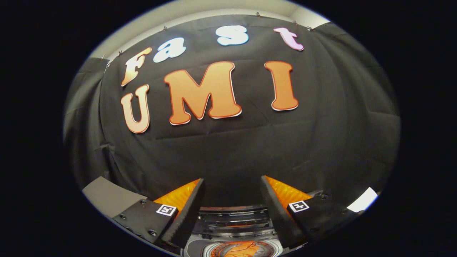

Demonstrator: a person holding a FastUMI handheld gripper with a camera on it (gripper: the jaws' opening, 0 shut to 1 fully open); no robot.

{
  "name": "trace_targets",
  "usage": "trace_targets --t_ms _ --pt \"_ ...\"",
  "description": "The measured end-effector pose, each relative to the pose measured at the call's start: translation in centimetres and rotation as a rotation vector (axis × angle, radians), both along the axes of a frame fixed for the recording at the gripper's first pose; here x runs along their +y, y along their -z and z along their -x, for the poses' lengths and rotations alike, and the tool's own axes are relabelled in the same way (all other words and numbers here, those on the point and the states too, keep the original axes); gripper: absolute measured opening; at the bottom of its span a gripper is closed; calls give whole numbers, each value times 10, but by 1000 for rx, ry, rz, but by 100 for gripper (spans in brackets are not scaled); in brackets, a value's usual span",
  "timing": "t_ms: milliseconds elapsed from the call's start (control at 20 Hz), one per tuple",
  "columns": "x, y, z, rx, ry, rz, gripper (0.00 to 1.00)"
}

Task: Put the clothes into the washing machine and then close the washing machine lid.

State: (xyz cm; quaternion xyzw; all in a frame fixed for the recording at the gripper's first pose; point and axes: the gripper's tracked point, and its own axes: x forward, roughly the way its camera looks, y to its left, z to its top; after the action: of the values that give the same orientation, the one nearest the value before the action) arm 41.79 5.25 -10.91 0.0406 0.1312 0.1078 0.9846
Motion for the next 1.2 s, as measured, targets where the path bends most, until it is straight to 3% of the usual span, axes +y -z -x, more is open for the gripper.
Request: trace_targets --t_ms 150,500,550,1200 --pt "19 31 -23 82 -35 30 99" --pt "19 78 -53 197 0 70 99" --pt "16 77 -56 163 12 97 99" --pt "8 71 -20 112 20 111 97"
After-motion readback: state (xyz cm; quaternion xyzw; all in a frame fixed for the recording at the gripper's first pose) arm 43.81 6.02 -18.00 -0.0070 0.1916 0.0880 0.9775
